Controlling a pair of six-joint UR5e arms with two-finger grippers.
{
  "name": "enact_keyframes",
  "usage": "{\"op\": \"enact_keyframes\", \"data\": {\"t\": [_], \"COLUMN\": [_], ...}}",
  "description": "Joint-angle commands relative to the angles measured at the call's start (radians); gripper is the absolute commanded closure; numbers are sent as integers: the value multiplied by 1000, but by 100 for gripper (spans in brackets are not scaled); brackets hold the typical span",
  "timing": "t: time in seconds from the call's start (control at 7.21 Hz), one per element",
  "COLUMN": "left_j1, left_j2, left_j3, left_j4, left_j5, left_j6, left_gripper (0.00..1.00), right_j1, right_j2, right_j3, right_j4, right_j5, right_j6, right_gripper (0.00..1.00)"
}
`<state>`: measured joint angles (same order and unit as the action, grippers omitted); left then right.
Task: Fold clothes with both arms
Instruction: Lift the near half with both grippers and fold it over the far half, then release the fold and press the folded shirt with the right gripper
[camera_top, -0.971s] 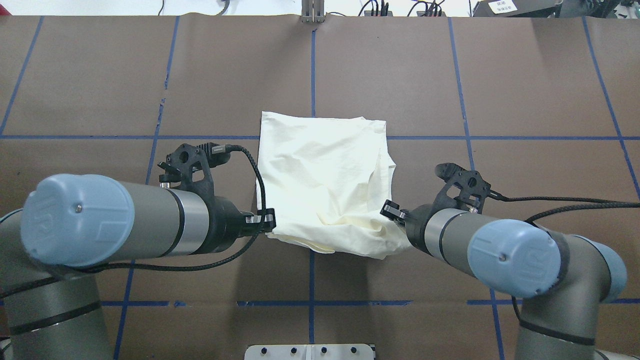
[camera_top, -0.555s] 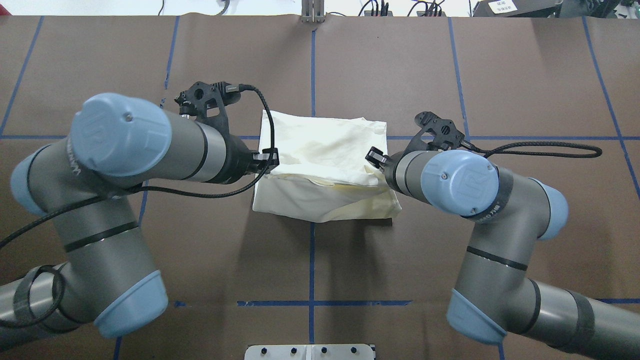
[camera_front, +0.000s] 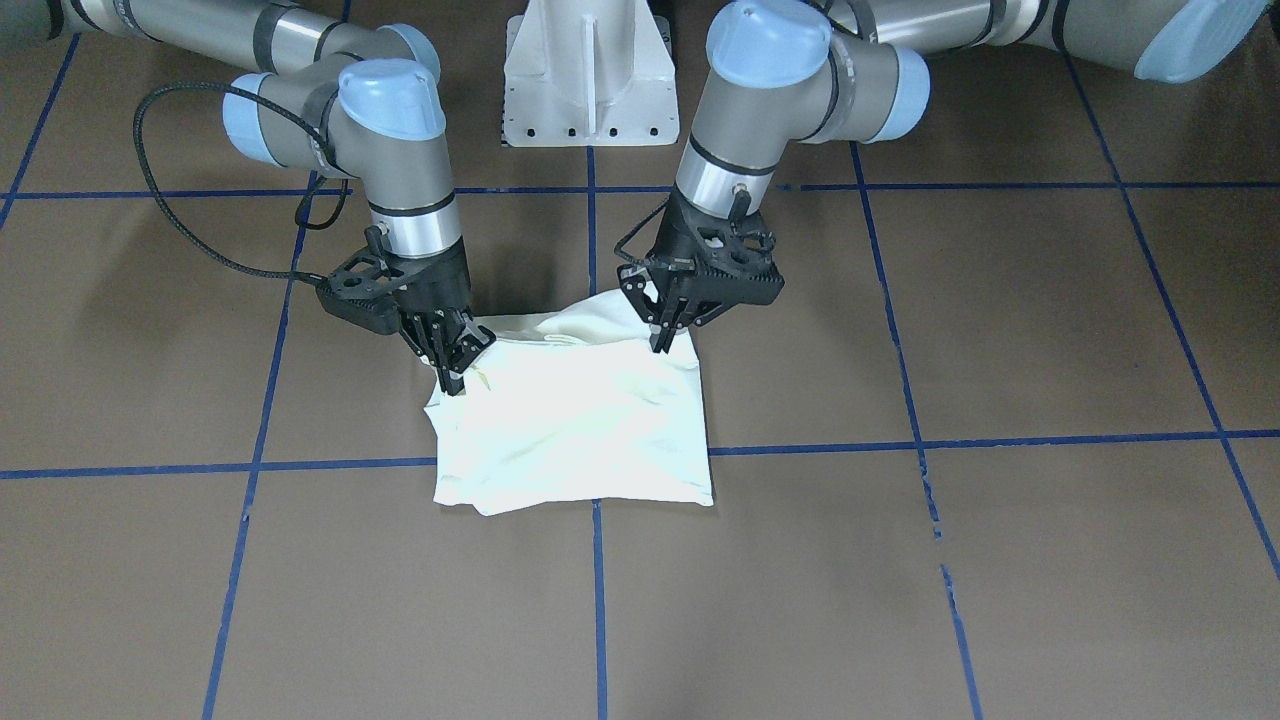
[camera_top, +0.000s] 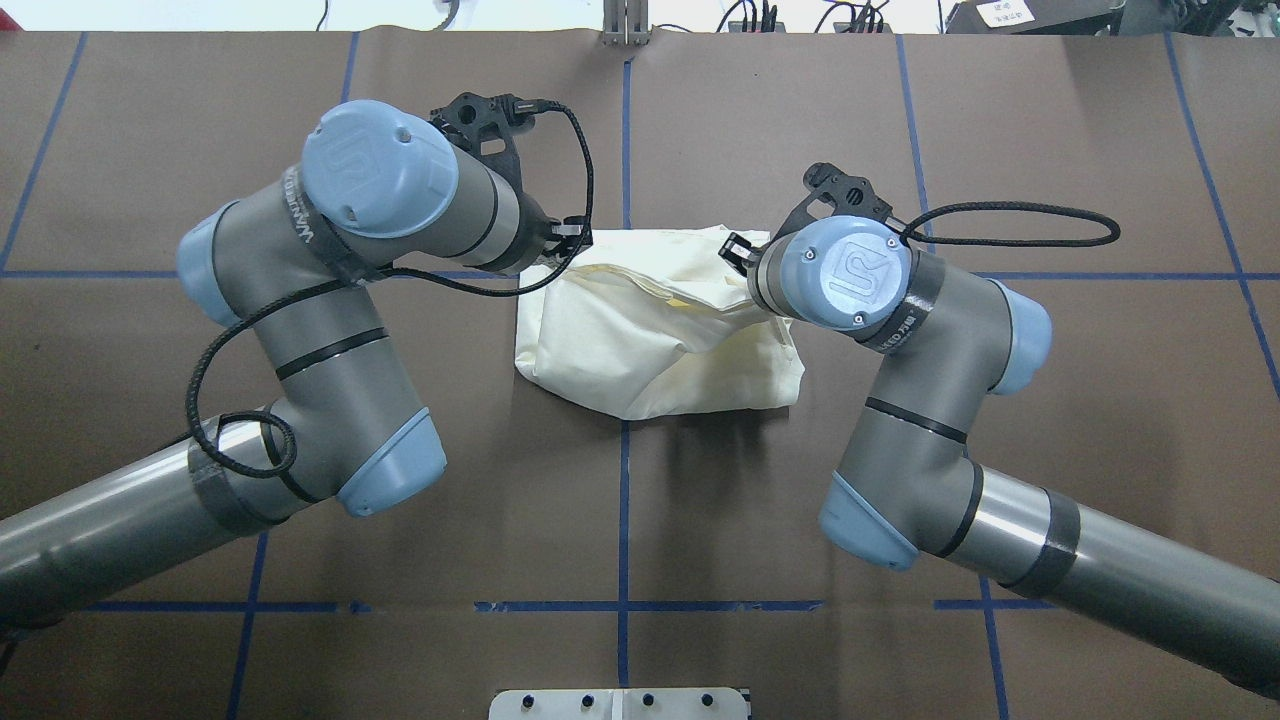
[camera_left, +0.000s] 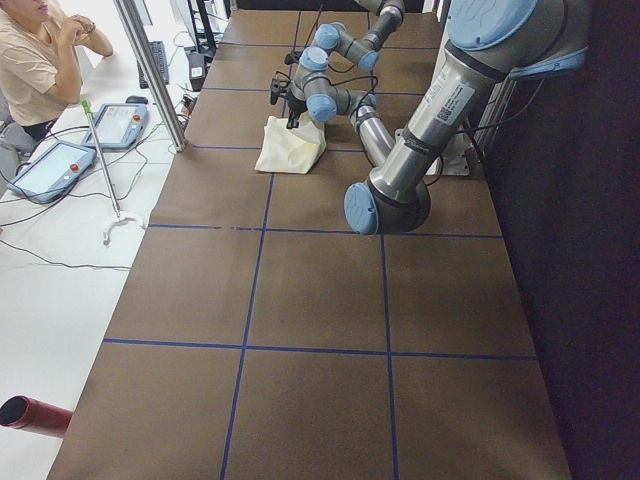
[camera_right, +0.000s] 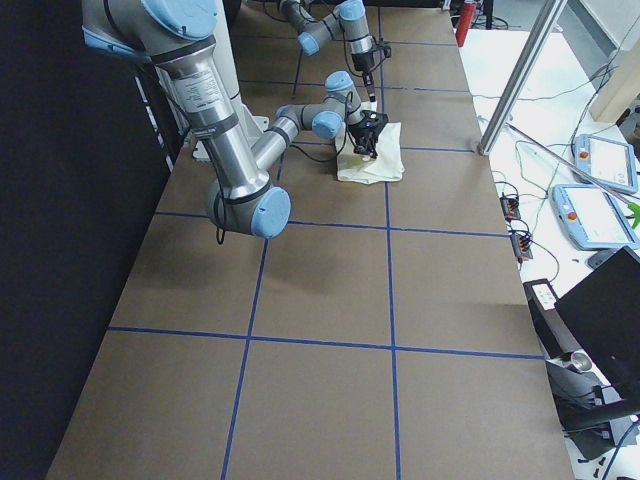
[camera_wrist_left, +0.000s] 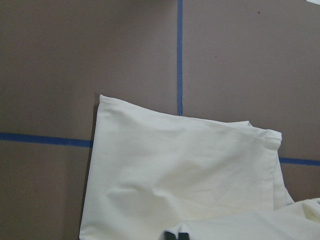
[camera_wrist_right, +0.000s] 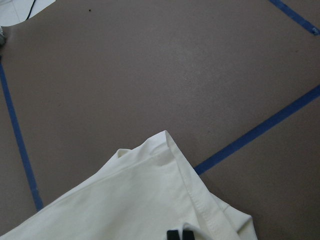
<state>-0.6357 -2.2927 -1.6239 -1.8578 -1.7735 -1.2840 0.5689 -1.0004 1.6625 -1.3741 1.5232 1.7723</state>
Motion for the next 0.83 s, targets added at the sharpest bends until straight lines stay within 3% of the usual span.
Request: {"op": "enact_keyframes", "data": {"t": [0.0, 0.28, 0.69], "left_j1": [-9, -18, -18], "left_j2": [-25, -25, -25], "left_j3": [116, 136, 156], "left_j4": [-64, -66, -66], "left_j5": [22, 26, 43], "left_j6": [23, 25, 29], "left_gripper": [100, 100, 100], "right_j1": [9, 20, 31], "right_j2": [45, 83, 83], "right_j3": [-90, -151, -170], "right_j4": [3, 4, 4], "right_j5": [0, 2, 3], "right_j6": [-19, -43, -74], "right_gripper": [100, 100, 100]}}
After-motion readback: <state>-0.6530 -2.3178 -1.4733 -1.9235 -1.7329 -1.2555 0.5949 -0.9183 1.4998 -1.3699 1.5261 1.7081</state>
